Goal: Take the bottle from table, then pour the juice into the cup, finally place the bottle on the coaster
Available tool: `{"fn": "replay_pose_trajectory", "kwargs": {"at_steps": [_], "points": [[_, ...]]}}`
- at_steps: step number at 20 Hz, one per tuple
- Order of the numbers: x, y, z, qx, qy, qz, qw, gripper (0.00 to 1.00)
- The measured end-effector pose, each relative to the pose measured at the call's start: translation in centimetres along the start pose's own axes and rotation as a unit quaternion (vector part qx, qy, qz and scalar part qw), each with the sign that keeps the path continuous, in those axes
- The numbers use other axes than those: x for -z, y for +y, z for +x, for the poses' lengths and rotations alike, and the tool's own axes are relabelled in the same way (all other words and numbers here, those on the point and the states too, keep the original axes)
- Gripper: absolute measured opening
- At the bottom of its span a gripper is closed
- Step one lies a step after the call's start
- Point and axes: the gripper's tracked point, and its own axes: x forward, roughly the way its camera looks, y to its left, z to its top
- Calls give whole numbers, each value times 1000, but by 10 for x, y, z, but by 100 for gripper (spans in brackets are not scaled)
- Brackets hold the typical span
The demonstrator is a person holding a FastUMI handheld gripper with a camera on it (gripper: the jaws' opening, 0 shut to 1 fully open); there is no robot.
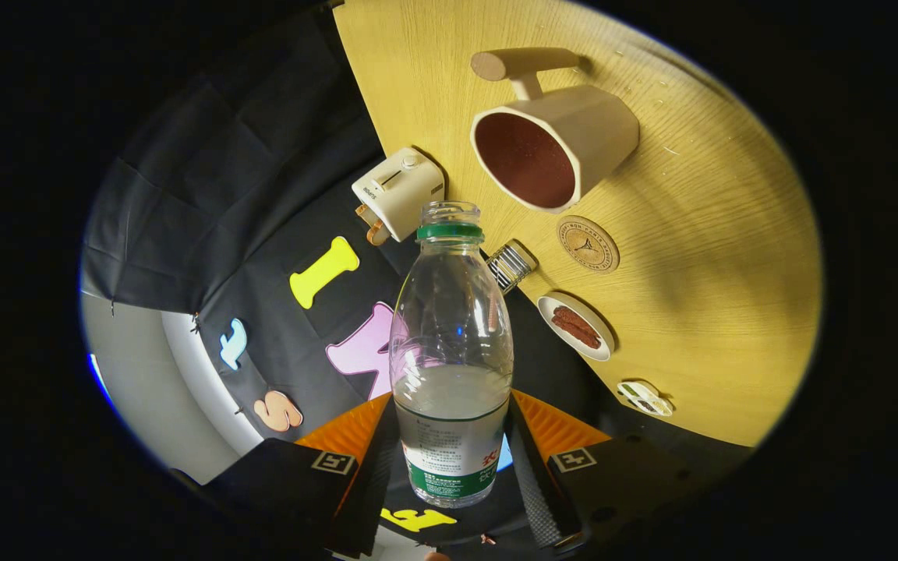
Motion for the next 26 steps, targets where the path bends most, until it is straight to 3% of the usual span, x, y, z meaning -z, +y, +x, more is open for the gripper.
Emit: {"fn": "replay_pose_trajectory", "kwargs": {"at_steps": [8,13,16,20,24,26], "points": [[2,-6,1,-1,1,-27,1000,76],[9,-14,-2,-7,11,-106,994,76],[13,-14,-3,-19,17,-180,983,75],[27,-16,-6,-36,29,-299,953,75],[44,-10,-8,-57,32,-428,902,75],[45,-13,-7,-57,28,-498,865,75]]}}
